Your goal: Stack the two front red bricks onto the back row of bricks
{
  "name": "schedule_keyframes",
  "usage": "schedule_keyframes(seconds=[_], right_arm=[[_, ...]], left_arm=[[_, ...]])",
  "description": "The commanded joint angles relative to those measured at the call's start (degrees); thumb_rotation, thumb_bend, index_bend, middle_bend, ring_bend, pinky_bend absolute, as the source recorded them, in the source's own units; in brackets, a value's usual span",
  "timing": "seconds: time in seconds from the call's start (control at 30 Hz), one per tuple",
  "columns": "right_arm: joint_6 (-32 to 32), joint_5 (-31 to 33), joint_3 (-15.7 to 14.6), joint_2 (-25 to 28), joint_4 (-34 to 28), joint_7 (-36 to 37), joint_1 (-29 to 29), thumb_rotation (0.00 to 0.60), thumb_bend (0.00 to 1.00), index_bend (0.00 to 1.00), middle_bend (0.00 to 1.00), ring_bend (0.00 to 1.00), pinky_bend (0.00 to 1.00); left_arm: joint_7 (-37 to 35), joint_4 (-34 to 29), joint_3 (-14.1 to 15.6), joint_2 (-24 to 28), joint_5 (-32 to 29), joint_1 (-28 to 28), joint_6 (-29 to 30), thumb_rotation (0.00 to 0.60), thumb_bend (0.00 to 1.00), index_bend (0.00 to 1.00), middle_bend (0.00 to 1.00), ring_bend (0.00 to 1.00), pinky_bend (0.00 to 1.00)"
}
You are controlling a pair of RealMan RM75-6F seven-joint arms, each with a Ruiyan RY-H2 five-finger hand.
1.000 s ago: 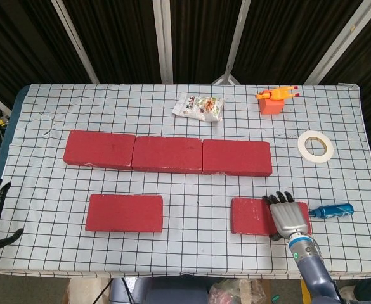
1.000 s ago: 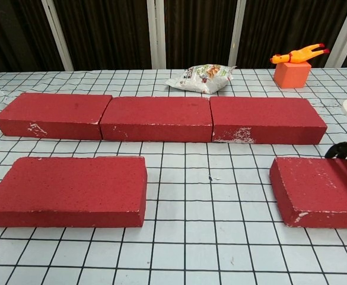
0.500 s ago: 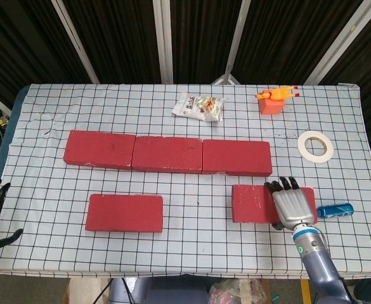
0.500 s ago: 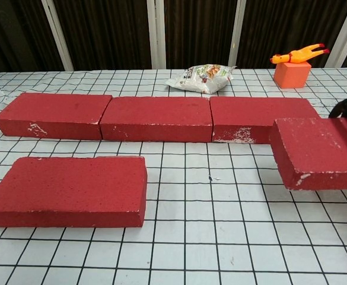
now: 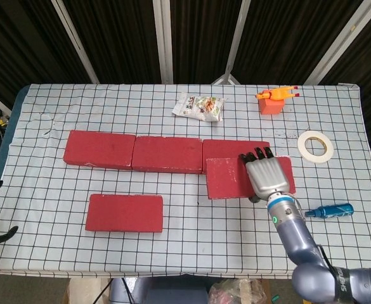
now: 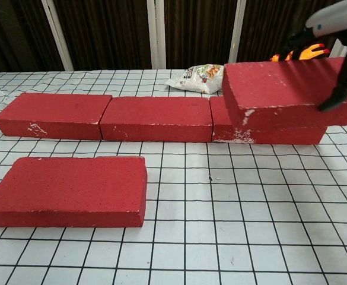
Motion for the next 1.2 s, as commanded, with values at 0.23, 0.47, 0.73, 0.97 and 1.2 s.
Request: schedule_keyframes(seconds=[0.23,0.47,0.73,0.97,1.2], right_arm=[[-6.1,25.1,7.2,-10.6,19.8,-8.6,19.7,0.600,0.18,0.21,0.20,0.06,0.00],[-8.7,28.9,6.2,-17.0,31.2,-11.0,24.0,0.600,0.18,0.21,0.20,0.06,0.00],[-12.4,31.5,5.8,-21.4,40.7,-13.1,26.0,0.600,0.18,0.21,0.20,0.06,0.00],[-14.4,32.9,5.3,-24.7,46.0,-14.9,27.2,0.600,0.18,0.21,0.20,0.06,0.00],[-15.9,34.3,5.3,-27.4,50.2,-16.0,27.5,0.600,0.18,0.21,0.20,0.06,0.00]], left_arm=[[2.7,0.3,-0.9,-1.0,-2.9,-0.9,-1.0,0.600,0.00,0.07,0.00,0.00,0.00],[4.2,0.0,-0.4,-1.4,-3.5,-1.6,-2.4,0.600,0.00,0.07,0.00,0.00,0.00],[4.1,0.0,-0.9,-1.6,-4.5,-1.4,-1.5,0.600,0.00,0.07,0.00,0.00,0.00],[4.0,0.2,-0.9,-1.6,-4.8,-1.5,-1.3,0.600,0.00,0.07,0.00,0.00,0.00],[3.5,0.2,-1.0,-1.6,-4.4,-1.2,-0.3,0.600,0.00,0.07,0.00,0.00,0.00]])
